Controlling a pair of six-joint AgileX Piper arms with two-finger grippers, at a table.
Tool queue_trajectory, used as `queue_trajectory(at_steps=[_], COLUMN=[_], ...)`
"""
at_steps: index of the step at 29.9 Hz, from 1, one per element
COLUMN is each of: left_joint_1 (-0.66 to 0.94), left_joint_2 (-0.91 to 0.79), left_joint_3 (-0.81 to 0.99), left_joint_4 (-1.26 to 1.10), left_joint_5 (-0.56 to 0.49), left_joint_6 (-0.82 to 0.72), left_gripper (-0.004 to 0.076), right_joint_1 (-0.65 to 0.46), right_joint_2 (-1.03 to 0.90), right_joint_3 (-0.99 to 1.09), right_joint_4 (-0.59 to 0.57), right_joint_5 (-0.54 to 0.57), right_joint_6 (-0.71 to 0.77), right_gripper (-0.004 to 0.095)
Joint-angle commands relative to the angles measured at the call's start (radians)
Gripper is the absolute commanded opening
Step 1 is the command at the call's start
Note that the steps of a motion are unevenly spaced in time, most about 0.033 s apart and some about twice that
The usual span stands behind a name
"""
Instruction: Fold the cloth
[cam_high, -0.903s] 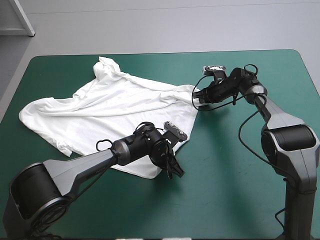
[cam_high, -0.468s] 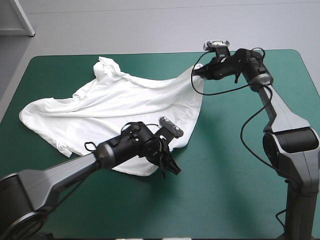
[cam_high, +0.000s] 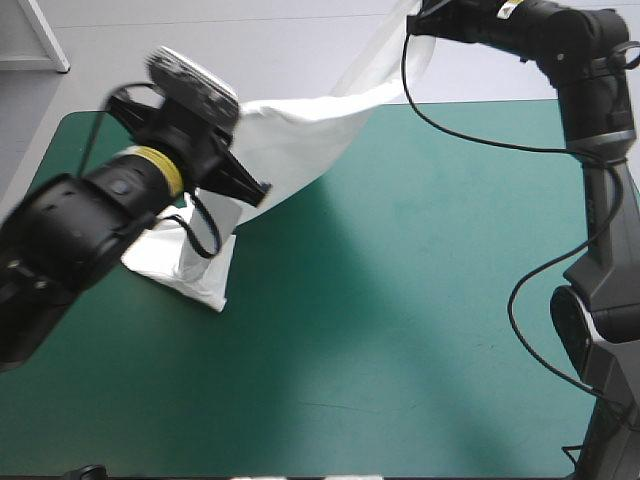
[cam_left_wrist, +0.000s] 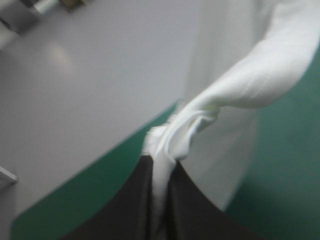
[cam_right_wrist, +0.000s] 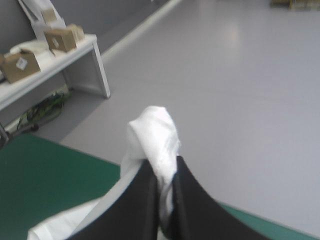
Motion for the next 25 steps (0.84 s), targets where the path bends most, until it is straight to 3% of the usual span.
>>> queue_trajectory(at_steps=[1,4,12,22,25], left_joint_1=[-0.004,-0.004,-0.004,-0.004,-0.004], left_joint_2=[-0.032,-0.028,-0.028,-0.051,-0.071], left_joint_3=[-0.175,-0.301,-0.568,-0.694,-0.694], left_joint_4=[0.203,0.311,0.405,0.317,0.245], left_joint_5=[-0.009,-0.031,-0.210,-0.222,-0.182], left_joint_6=[0.010,0.076,0.117,0.221,0.253], left_gripper=[0.0020,0.0020,0.0020,0.0019,0.0019], right_joint_1=[-0.007,-0.007,-0.007,-0.007,-0.007], right_joint_2=[-0.102,-0.138,-0.254,-0.432,-0.467], right_joint_3=[-0.130,-0.199,-0.267,-0.267,-0.267], right_joint_4=[0.000,-0.008,0.030,0.044,0.037], right_joint_5=[-0.076,-0.119,-0.212,-0.277,-0.261], right_joint_6=[-0.001,-0.005,-0.037,-0.128,-0.142], right_gripper=[-0.0017,-0.0017,-0.0017,-0.0017,-0.0017])
